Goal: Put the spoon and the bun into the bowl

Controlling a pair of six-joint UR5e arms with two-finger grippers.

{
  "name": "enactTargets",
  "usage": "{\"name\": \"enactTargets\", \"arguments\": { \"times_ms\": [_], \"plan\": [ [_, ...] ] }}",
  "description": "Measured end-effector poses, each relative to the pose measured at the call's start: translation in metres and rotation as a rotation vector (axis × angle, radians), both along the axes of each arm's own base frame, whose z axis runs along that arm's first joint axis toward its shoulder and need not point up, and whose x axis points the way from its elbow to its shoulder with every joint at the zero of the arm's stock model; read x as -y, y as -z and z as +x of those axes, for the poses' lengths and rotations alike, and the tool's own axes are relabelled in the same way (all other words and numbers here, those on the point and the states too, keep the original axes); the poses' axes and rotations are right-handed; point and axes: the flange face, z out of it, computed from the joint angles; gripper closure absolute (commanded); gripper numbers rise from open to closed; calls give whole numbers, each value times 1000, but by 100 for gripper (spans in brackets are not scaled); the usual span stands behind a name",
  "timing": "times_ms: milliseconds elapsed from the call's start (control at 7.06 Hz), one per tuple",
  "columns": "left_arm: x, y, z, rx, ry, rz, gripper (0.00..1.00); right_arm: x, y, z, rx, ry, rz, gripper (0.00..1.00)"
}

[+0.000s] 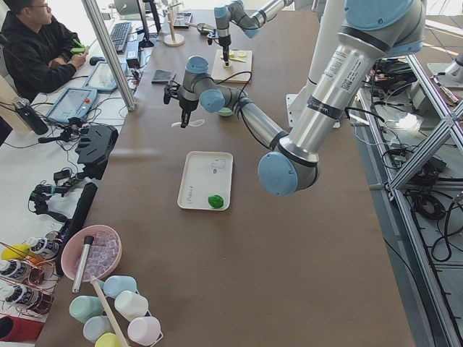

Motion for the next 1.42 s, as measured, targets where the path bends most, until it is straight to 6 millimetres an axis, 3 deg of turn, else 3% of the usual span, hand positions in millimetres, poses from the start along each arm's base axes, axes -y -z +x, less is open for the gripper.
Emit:
{"name": "enactTargets", "arguments": {
  "times_ms": [425,850,1133,1417],
  "plan": [
    [-1,78,78,-157,23,-47,100,2,6,1,8,-3,6,100],
    [-18,96,138,-245,-4,-48,100,21,52,18,82,-35,28,100],
    [-56,105,188,-250,-35,-53,100,26,80,24,120,-60,35,100],
    [-84,99,215,-240,-71,-58,100,30,96,23,136,-77,37,100]
  ]
}}
